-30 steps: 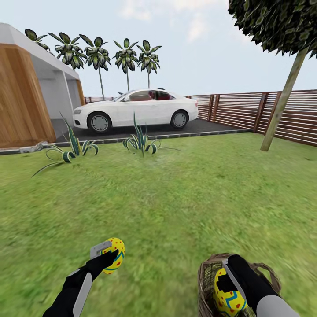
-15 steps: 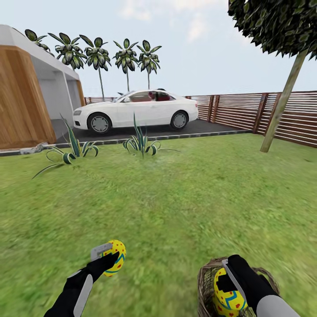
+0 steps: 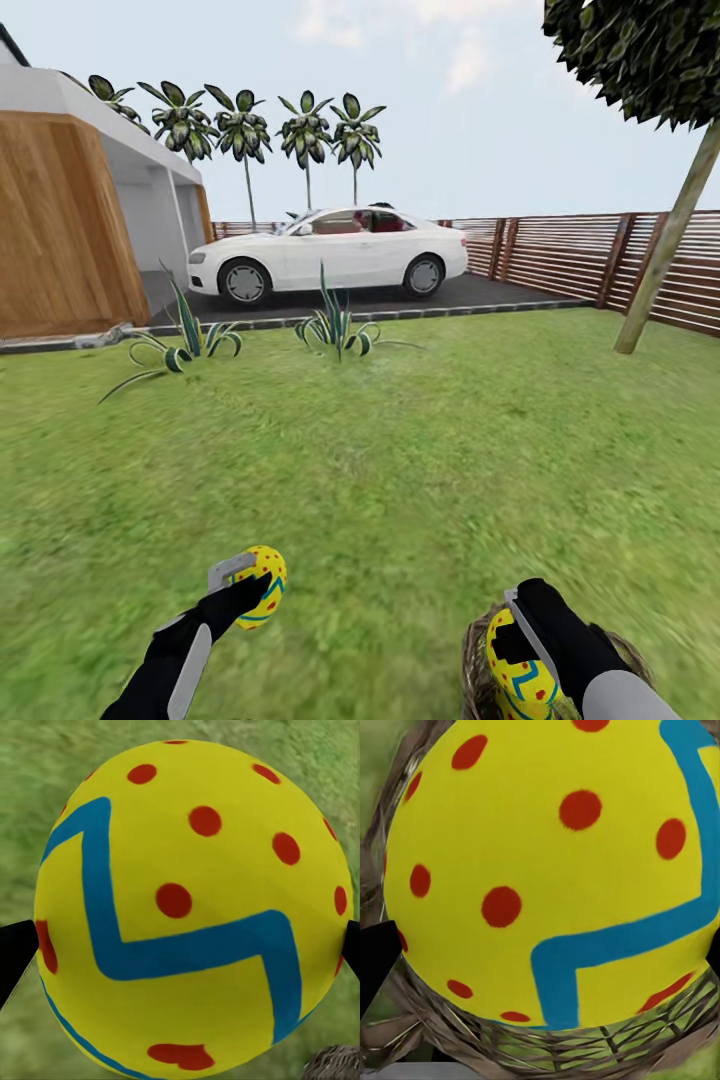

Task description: Take the three Easter eggs out of the wicker basket on the lawn in the garden, then place them on the lawn next to a single tree (choose any tree) so that all three eggs are next to the same tree and none are left in the basket.

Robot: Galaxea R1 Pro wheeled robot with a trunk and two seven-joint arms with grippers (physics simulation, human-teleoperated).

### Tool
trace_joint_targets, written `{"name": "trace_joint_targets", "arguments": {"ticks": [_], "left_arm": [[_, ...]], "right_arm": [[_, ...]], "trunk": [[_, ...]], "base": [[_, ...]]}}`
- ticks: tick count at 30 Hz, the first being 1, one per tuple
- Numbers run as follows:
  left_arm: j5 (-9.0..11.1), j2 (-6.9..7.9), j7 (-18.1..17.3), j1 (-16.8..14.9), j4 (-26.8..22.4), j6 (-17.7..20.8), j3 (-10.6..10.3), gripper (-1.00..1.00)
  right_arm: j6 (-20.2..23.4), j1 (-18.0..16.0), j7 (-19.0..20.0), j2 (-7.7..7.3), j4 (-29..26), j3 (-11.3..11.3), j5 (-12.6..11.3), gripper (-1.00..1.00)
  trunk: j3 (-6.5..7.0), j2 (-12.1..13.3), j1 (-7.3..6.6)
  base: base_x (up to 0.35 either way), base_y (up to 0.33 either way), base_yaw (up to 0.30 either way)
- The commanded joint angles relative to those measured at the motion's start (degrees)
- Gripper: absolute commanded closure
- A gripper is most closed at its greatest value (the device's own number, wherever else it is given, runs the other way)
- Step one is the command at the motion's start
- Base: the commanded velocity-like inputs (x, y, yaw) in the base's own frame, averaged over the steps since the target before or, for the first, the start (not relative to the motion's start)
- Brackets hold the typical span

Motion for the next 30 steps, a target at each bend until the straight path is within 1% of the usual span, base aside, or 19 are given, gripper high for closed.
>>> {"name": "trace_joint_targets", "arguments": {"ticks": [1, 8, 22, 25, 30], "left_arm": [[0.32, -0.07, -0.28, -0.05, -0.05, 0.43, 0.27, 1.0], [0.31, -0.1, -0.28, -0.06, -0.05, 0.45, 0.27, 1.0], [0.48, -0.01, -0.33, -0.03, -0.06, 0.4, 0.34, 1.0], [0.49, -0.01, -0.36, -0.05, -0.13, 0.43, 0.34, 1.0], [0.52, -0.01, -0.36, -0.05, -0.14, 0.45, 0.35, 1.0]], "right_arm": [[0.3, -0.01, 0.18, -0.07, -0.1, 0.28, 0.31, 1.0], [0.3, -0.01, 0.18, -0.07, -0.1, 0.29, 0.33, 1.0], [0.2, -0.01, 0.45, -0.07, -0.1, 0.29, 0.23, 1.0], [0.23, -0.01, 0.31, -0.05, -0.1, 0.36, 0.38, 1.0], [0.3, -0.01, 0.18, -0.07, -0.1, 0.37, 0.4, 1.0]], "trunk": [[0.15, 0.39, -0.23], [1.54, 3.19, -1.77], [4.07, 8.81, -4.84], [4.6, 10.01, -5.5], [5.5, 12.02, -6.6]], "base": [[0.0, 0.0, 0.241], [-0.006, 0.001, 0.238], [-0.291, 0.165, 0.014], [-0.164, 0.117, 0.215], [-0.011, 0.008, 0.286]]}}
